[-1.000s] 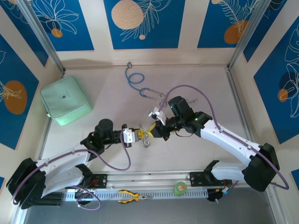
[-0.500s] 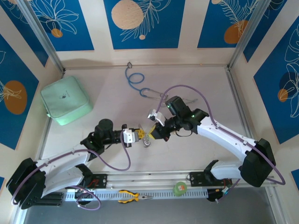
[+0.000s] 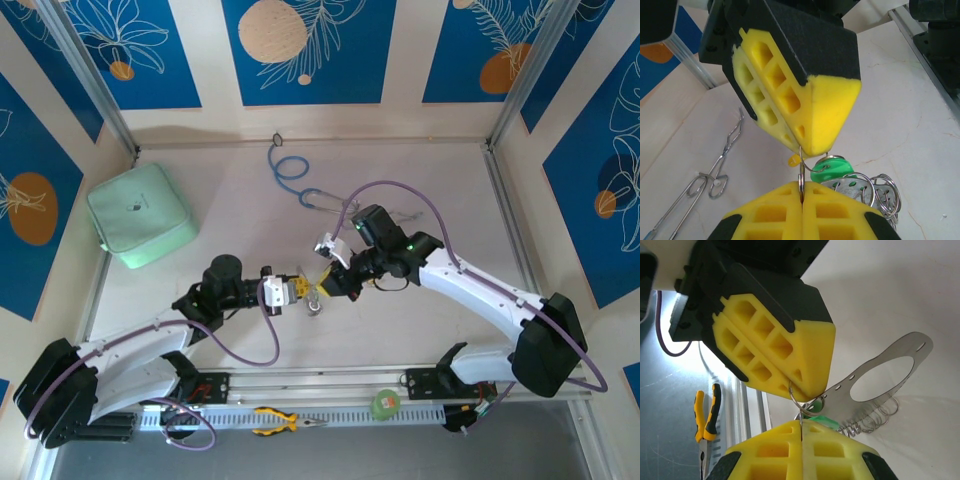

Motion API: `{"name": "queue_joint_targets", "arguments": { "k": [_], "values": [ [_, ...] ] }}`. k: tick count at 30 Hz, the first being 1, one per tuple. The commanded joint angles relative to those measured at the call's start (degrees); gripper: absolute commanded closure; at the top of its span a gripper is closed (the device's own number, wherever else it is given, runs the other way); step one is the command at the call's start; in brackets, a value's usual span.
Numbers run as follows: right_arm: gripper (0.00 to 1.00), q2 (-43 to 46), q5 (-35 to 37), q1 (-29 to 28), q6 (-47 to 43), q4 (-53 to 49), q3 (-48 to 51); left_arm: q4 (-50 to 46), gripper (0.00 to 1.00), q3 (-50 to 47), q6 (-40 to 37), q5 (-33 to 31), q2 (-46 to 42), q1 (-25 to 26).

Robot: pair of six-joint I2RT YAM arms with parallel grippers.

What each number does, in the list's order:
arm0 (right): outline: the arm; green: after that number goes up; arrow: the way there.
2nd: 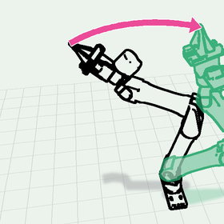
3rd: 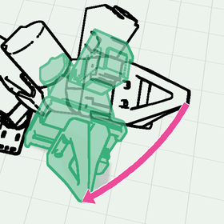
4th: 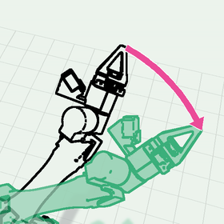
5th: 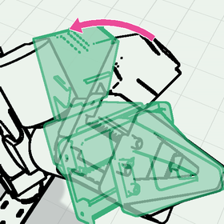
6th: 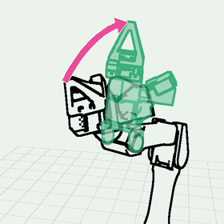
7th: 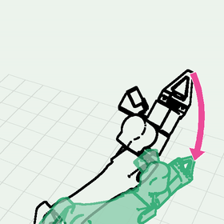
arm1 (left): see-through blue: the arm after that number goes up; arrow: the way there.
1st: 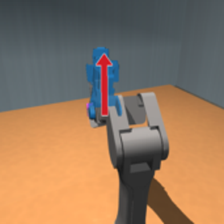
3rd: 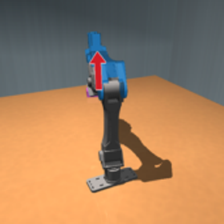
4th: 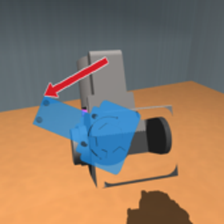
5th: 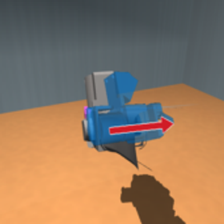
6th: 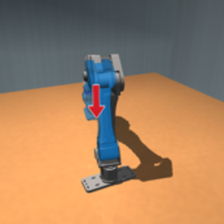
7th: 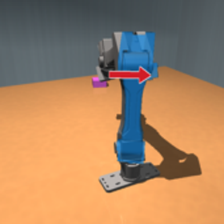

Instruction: Put the keys on the keyring

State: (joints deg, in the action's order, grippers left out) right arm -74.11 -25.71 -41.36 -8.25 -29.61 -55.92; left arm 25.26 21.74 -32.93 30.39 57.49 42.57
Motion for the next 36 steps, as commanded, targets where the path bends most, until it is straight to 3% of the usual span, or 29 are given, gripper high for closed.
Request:
{"name": "queue_joint_targets", "arguments": {
  "k": [1, 8, 23, 30, 36],
  "values": [
    [1.00, -1.0, 1.5, 0.0, 1.3, 0.7, -2.3, 1.4, 1.00, -0.2, -0.1, 1.6, -0.5, 0.6],
    [1.00, -1.6, 3.2, 2.0, 4.6, 0.8, -2.7, 1.4, 1.00, -0.3, -0.8, 1.4, -0.8, 0.6],
    [1.00, -4.3, -0.8, 2.8, 4.8, -1.3, -3.9, 2.5, 1.00, -0.6, -0.4, -1.3, -1.1, 0.8],
    [1.00, 0.5, 0.4, 2.9, -2.4, -1.6, -0.5, -1.2, 1.00, 2.7, 7.0, -5.0, 0.7, 0.8],
    [1.00, 0.8, -2.0, 1.6, -6.7, -2.7, -1.1, -2.4, 1.00, 3.9, 9.4, -3.8, 2.1, 0.8]
  ]
}}
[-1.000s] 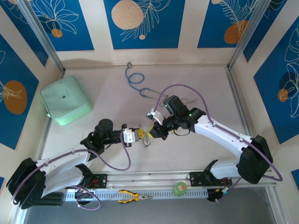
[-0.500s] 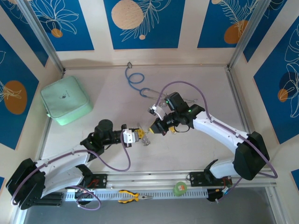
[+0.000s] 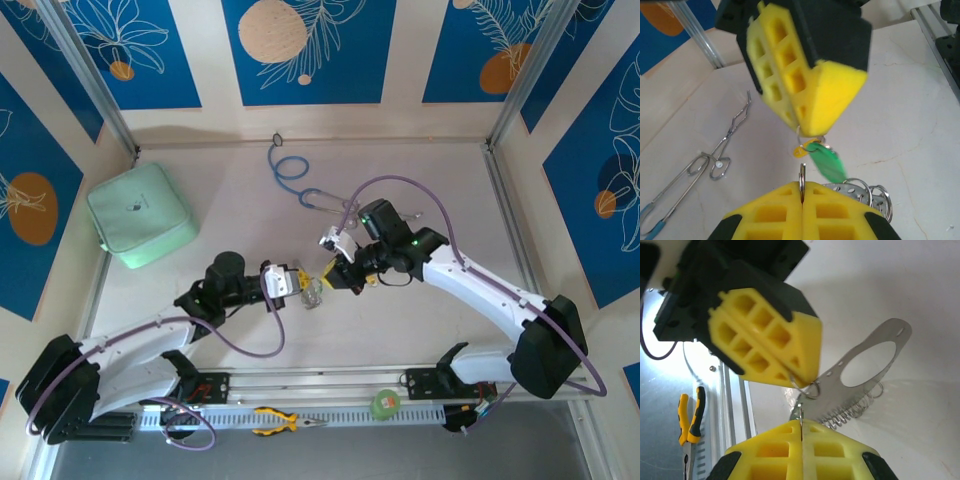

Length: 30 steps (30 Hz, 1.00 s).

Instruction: Put the keys on the keyring

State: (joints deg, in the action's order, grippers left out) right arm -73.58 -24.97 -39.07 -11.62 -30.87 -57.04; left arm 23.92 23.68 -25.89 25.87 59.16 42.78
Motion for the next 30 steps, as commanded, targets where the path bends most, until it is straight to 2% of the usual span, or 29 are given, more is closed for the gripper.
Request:
{"name": "queue_joint_targets", "arguments": {
  "k": [1, 30],
  "values": [
    [1.00, -0.2, -3.5, -1.0, -3.2, -1.0, -0.2, -1.2, 1.00, 1.9, 2.4, 0.9, 0.6, 0.6],
    [1.00, -3.9, -1.4, 1.6, 4.0, 0.3, -2.4, 1.1, 1.00, -0.3, -1.8, 6.5, -0.7, 0.7]
  ]
}}
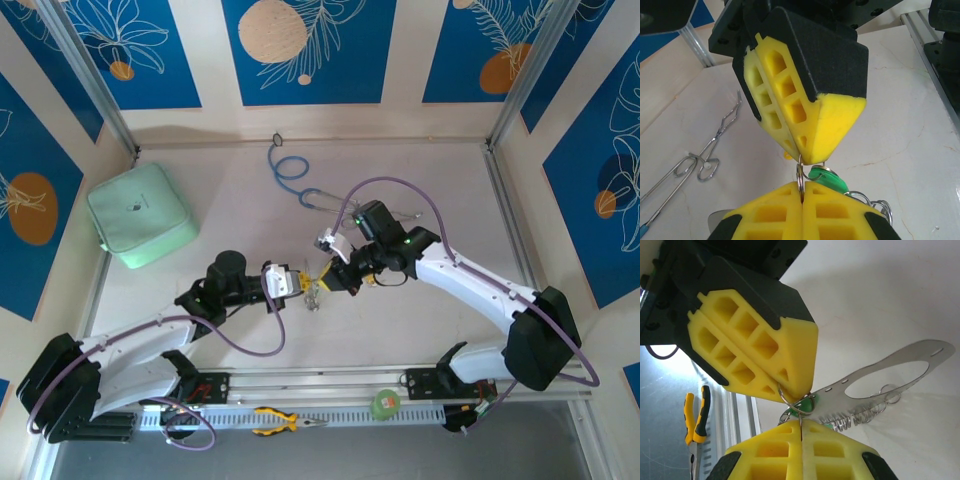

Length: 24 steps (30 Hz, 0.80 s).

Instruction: Put the keys on the keyring

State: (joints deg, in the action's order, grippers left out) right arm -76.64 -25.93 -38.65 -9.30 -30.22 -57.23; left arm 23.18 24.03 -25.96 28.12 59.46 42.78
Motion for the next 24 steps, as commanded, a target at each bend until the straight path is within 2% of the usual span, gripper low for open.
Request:
{"name": "queue_joint_targets", "arguments": {
  "k": [1, 10, 16, 17, 19, 21, 24],
  "values": [
    [1.00, -1.0, -0.7, 1.4, 1.8, -0.6, -2.2, 2.1, 1.00, -0.8, -2.1, 4.2, -1.2, 0.7],
    [1.00, -2.2, -2.2, 1.9, 2.2, -1.4, -3.2, 1.8, 1.00, -1.4, -4.8, 3.8, -2.1, 0.8],
    [1.00, -4.2, -4.8, 1.7, 1.6, -2.4, -3.8, 9.7, 1.00, -3.0, -0.3, 2.9, -1.7, 0.8],
    [0.97, -4.5, -4.7, 1.8, 1.7, -2.5, -4.0, 11.1, 1.00, -3.2, 0.7, 2.9, -1.6, 0.8],
    [0.79, -4.4, -4.5, 1.8, 1.8, -2.2, -4.2, 13.9, 1.00, -3.7, 3.2, 2.1, -1.2, 0.8],
    [0.65, -3.0, -4.0, 2.0, 1.9, -0.9, -3.7, 15.8, 1.00, -4.1, 5.9, 1.3, -1.2, 0.8],
    [0.53, 1.1, -2.9, 2.5, 1.3, 2.4, -1.5, 18.7, 1.00, -4.6, 11.5, 0.2, -1.2, 0.9]
  ]
}}
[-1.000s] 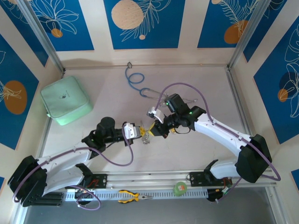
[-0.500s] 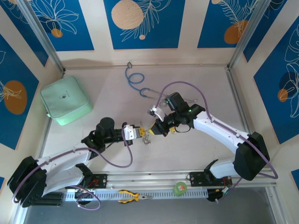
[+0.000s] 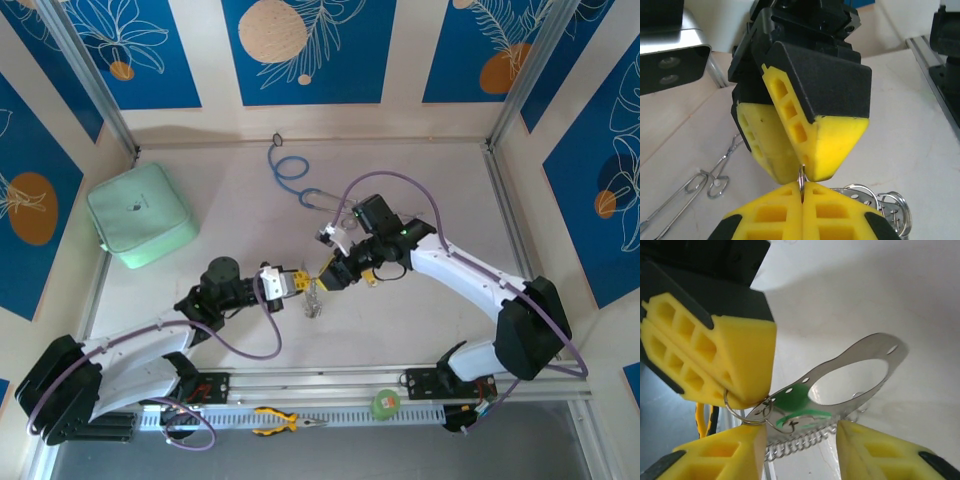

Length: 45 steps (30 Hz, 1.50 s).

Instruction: Put the keys on the keyring

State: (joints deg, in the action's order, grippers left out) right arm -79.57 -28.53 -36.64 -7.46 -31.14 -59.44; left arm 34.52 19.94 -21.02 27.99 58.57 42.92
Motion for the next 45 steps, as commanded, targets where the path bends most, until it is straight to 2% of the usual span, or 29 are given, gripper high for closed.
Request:
{"name": "queue_joint_targets", "arguments": {
  "k": [1, 3, 7, 9, 11, 17, 23, 28, 35, 37, 39, 41, 45],
  "values": [
    [0.52, 5.7, 0.5, 0.7, -1.0, 4.7, 1.9, 8.0, 1.00, -0.5, 8.5, 0.1, -0.2, 0.8],
    [0.51, 9.0, 2.0, 0.9, -2.8, 7.6, 4.7, 8.2, 1.00, -0.5, 11.5, -0.3, -0.1, 0.8],
    [0.52, 15.3, 2.3, -0.3, -13.2, 15.1, 12.4, 8.4, 1.00, -1.1, 14.1, 1.5, 0.2, 0.8],
    [0.54, 17.4, 2.7, -1.5, -20.2, 19.6, 15.7, 9.0, 1.00, -1.2, 14.8, 3.4, 0.9, 0.8],
    [0.57, 17.9, 3.3, -2.2, -22.6, 22.5, 16.8, 9.5, 1.00, -1.1, 15.4, 5.6, 1.5, 0.8],
    [0.61, 16.6, 3.7, -3.4, -23.9, 23.2, 16.4, 9.8, 1.00, -0.9, 15.0, 9.2, 2.7, 0.8],
    [0.68, 15.8, 2.6, -5.1, -24.1, 21.5, 15.7, 9.8, 1.00, -0.7, 14.3, 10.0, 2.8, 0.8],
    [0.78, 15.3, 3.2, -5.4, -24.4, 20.4, 15.9, 10.3, 1.00, -0.9, 14.5, 10.5, 2.8, 0.8],
    [1.00, 13.8, 1.7, -5.9, -24.4, 17.1, 13.7, 11.8, 1.00, -0.8, 15.0, 11.1, 3.4, 0.8],
    [1.00, 13.6, 2.1, -5.8, -24.6, 15.7, 12.8, 11.3, 1.00, -0.7, 15.0, 11.1, 3.4, 0.8],
    [1.00, 13.4, 4.0, -5.9, -24.8, 13.7, 11.6, 8.7, 0.99, -0.4, 14.0, 9.6, 3.0, 0.8],
    [1.00, 13.2, 6.4, -5.9, -26.2, 10.5, 9.7, 2.5, 0.79, 1.1, 11.5, 6.8, 2.0, 0.8],
    [1.00, 11.3, 11.2, -6.5, -31.6, 1.4, 4.6, -13.3, 0.80, 5.0, 1.9, 4.5, 0.6, 0.8]
  ]
}}
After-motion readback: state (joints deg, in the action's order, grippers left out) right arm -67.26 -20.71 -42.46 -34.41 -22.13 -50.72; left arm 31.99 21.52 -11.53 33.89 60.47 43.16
